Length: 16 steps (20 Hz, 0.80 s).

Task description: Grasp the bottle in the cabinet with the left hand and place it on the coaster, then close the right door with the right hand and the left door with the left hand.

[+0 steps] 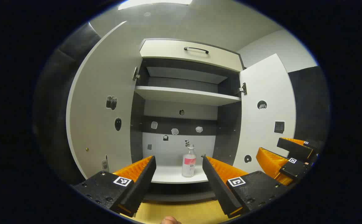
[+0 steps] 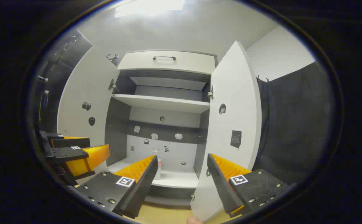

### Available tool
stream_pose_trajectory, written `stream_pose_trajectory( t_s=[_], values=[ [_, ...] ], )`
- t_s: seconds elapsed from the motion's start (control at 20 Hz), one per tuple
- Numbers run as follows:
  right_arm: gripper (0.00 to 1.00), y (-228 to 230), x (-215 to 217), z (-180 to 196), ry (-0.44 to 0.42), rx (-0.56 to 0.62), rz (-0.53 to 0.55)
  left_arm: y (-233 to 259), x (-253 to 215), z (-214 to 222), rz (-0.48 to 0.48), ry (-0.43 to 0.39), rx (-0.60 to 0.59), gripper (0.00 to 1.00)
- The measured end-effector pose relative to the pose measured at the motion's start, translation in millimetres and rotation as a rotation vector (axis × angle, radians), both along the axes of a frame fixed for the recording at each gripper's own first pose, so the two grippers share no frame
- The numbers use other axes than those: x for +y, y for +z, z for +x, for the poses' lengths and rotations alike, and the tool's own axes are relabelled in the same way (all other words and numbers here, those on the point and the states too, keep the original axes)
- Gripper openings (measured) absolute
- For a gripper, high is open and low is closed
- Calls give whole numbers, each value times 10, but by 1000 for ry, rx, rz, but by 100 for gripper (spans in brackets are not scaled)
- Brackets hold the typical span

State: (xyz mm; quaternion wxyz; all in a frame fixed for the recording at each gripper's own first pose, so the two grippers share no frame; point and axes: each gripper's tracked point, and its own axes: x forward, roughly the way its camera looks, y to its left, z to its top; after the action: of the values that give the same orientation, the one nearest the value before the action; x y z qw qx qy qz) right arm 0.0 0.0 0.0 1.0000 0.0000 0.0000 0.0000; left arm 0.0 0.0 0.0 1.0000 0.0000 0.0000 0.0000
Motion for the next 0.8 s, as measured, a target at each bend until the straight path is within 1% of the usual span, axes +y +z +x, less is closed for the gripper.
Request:
stream_pose_trajectory(
  t_s=[0.05, 0.1, 0.15, 0.2, 0.3, 0.35, 0.4, 0.75, 0.8],
  values=[
    [95, 2, -5, -4, -1, -1, -2, -1, 0, 6, -2, 0, 2, 96],
    [93, 6, -19, -1, -5, -3, -2, -8, 7, 9, -5, 1, 3, 96],
    [93, -1, -26, -7, -7, -3, -1, -8, 14, 16, -7, 3, 5, 96],
    [96, 1, -26, -13, -6, -3, 2, -16, 28, 14, -9, 7, 6, 96],
    [96, 9, -34, -15, -4, -6, 6, -20, 47, 23, -15, 14, 6, 96],
    [96, 13, -39, -18, -4, -8, 4, -24, 52, 19, -20, 16, 8, 96],
    [93, 18, -40, -24, -4, -9, 1, -38, 45, 20, -23, 17, 12, 96],
    [93, 19, -88, -37, -9, -12, 3, -76, 14, 16, -32, 22, 26, 96],
    [96, 25, -98, -44, -10, -13, 1, -94, 6, 14, -32, 20, 30, 96]
  ],
)
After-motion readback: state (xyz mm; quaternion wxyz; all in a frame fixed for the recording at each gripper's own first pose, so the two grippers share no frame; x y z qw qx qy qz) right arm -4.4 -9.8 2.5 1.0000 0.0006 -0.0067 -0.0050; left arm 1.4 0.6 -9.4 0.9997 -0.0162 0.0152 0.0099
